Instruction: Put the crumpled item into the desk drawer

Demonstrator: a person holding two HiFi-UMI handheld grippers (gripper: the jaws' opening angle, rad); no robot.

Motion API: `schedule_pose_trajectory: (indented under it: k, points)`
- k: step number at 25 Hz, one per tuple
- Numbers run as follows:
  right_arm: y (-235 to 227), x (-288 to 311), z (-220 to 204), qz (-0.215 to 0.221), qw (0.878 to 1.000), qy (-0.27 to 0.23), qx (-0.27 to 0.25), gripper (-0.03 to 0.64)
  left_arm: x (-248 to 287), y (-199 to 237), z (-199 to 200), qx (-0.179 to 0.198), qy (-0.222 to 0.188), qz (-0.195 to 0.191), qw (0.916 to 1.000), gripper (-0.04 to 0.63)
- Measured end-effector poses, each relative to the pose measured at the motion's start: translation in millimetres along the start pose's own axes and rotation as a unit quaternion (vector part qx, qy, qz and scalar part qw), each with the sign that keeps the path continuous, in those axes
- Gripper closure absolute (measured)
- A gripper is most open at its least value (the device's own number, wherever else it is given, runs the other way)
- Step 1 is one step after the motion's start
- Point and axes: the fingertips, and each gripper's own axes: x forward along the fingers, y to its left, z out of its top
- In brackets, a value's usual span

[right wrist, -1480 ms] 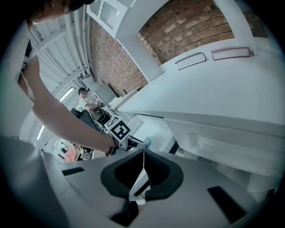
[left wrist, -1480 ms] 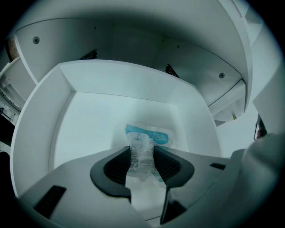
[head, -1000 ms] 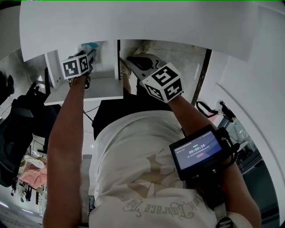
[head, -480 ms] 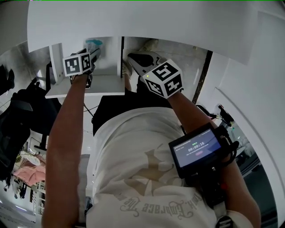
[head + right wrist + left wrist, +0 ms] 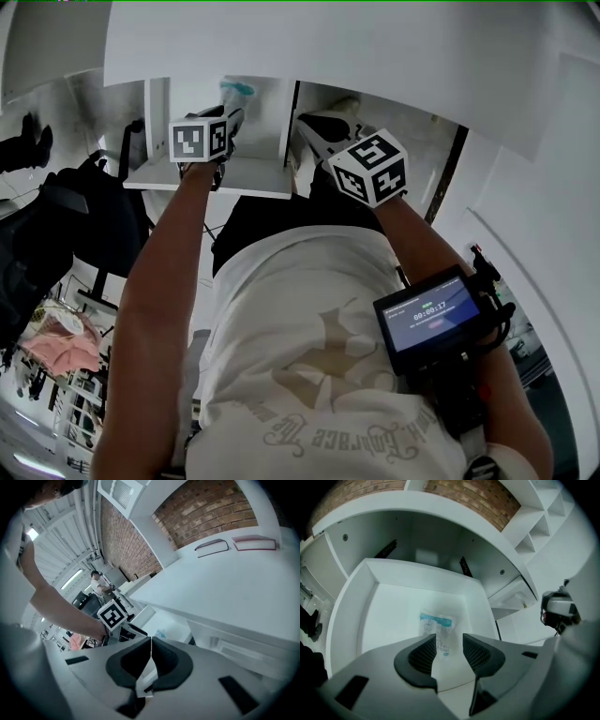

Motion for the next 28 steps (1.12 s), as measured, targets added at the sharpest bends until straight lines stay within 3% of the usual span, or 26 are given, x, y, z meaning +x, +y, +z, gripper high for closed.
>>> schedule_pose_trajectory:
  k: [4,6,12,28]
  points:
    - [21,-5,5,-0.007,1.000,0.002,-0.012,0.594,-30,-13,-1,0.028,-0.019,-0.017,0.9993,0.436]
    - [29,-5,3,-0.008,1.000,0.003,-0.018,0.594,-43,-15,-3,0.038,-0.030,-0.012,0.9988,0.489]
    - [30,-2,6,-0.007,0.999,0.008,-0.040,0.594,-58,-22,2,0.017,-0.062,-0.021,0.9977,0.555]
    - [24,-1,13,-0.009,0.996,0.005,-0.085,0.595,-119,-40,13,0.002,-0.181,-0.026,0.9831,0.574]
